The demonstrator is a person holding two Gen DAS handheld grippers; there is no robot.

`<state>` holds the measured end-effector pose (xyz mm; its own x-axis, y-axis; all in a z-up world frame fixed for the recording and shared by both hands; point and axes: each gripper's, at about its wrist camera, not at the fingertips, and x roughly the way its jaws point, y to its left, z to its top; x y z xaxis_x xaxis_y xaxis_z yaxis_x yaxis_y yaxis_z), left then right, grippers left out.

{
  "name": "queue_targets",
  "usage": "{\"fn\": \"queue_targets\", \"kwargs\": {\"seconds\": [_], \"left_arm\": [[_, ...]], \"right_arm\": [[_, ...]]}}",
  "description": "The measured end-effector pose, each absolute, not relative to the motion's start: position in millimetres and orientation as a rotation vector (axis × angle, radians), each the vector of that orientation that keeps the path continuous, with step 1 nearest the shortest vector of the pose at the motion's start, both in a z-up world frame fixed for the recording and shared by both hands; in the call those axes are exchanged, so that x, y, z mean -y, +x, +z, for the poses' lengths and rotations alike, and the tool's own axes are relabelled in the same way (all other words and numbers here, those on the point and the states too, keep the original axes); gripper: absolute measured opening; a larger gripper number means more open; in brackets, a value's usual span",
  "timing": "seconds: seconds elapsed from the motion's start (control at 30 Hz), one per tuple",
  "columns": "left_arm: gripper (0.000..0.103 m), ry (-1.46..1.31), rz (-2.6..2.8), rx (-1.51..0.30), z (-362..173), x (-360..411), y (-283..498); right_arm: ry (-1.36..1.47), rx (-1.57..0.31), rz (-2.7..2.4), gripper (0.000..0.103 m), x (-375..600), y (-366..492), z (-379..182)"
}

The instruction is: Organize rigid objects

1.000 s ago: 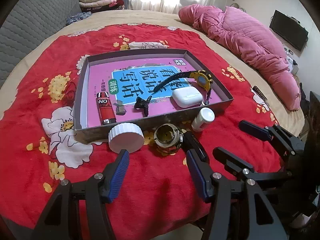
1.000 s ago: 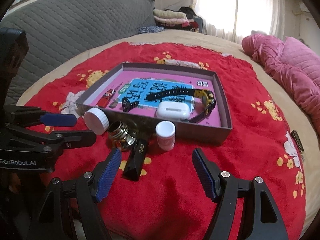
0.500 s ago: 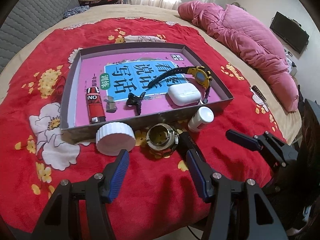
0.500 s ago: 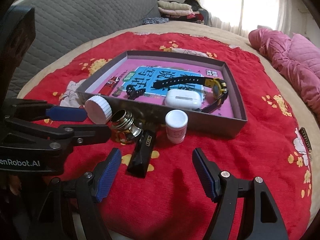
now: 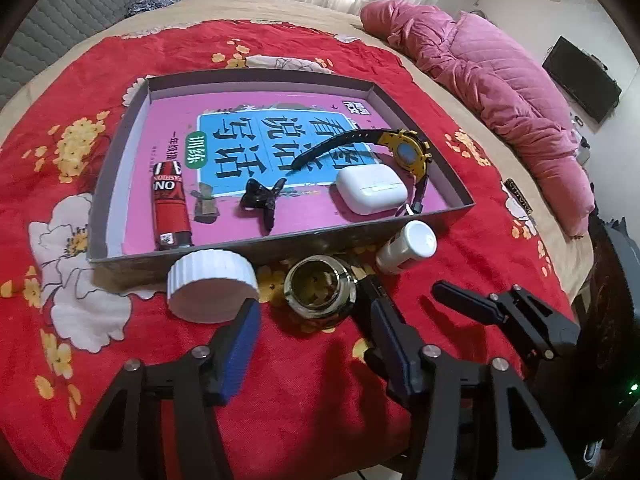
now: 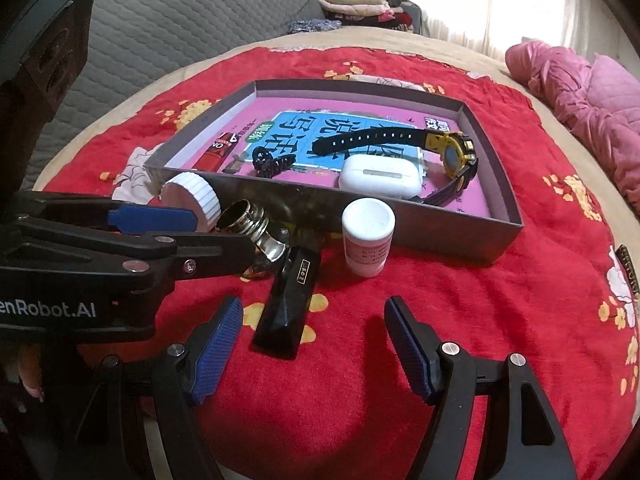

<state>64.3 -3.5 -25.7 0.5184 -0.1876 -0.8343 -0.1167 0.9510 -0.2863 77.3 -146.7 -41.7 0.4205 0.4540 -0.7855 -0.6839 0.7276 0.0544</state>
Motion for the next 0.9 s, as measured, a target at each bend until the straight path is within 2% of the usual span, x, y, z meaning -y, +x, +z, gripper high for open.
{"fn": "queue_targets", "kwargs": {"seconds": [0.17,0.27,0.5,0.9], "left_arm": [[0.046,-0.35,-0.07,-1.027,-29.9,3.6,69.9],[0.046,-0.354,-0.074,-1.023,-31.6,3.4,72.7],[0.043,-0.379,-0.08,-1.035,-41.4,1.2,80.4],[0.041,-0.419,-0.082,-1.038,-51.0,-3.9,91.1]], "right_arm": [[-0.274,-0.899,0.752,0.075,144.4,78.9,-45.0],[-0.275,-0.896,0.759,0.075,141.5,79.2,-46.4],[-0.287,-0.893,0.767,0.058,134.9,82.6,-52.2],[-0.239,-0.911,0.764,0.05,132.7,96.3,-62.3]]}}
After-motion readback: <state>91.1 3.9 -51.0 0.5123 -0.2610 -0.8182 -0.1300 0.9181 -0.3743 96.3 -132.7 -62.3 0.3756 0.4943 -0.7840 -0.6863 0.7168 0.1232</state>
